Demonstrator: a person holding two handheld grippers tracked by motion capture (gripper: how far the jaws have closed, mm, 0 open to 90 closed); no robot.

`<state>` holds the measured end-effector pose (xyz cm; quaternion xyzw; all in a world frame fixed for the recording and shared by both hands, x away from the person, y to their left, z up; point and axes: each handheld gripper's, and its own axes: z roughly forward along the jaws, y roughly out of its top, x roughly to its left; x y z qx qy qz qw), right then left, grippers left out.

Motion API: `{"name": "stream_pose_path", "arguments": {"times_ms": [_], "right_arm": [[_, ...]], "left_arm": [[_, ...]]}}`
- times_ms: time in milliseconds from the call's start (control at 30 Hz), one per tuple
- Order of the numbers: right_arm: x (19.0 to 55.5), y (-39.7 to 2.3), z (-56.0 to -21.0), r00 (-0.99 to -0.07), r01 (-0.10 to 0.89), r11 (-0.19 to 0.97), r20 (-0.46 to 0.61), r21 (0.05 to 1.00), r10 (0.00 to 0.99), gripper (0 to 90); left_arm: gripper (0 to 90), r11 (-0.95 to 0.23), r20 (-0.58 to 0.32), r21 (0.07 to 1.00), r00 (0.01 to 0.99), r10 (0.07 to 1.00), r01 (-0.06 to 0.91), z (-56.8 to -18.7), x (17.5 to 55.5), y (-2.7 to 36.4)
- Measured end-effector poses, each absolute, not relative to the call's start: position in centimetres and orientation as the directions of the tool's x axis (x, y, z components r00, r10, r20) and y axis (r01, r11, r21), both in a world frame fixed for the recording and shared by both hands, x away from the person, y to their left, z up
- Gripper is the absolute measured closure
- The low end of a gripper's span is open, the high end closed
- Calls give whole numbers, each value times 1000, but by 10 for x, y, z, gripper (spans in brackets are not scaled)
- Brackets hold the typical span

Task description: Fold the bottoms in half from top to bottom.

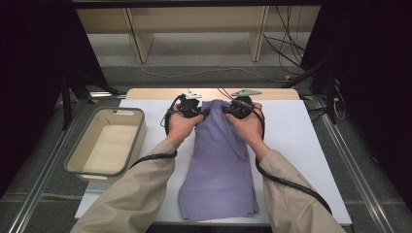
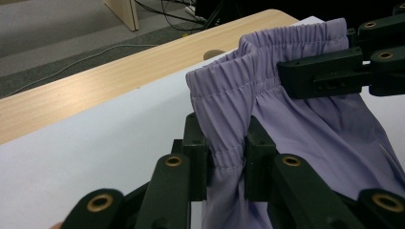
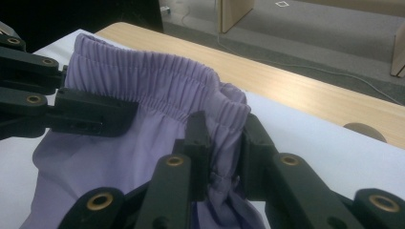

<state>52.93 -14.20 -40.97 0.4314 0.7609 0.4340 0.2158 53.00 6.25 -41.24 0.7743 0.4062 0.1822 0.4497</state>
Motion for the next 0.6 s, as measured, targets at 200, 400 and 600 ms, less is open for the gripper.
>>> {"name": "stream_pose_path", "arguments": {"times_ms": [200,400,600], "right_arm": [[530,-140,-407,-528,456,249,35,854,849,772],[530,-140,-404,-526,444,247,27,861,850,772],[530,-140,-399,-522,432,242,21,869,853,772]], "left_arm": [[754,-272,-63,856,611,789,439,-411,532,63],[754,-271,-55,862,611,790,428,-407,532,63],[754,-257,-67,866,609,790,429,-402,534,64]]}}
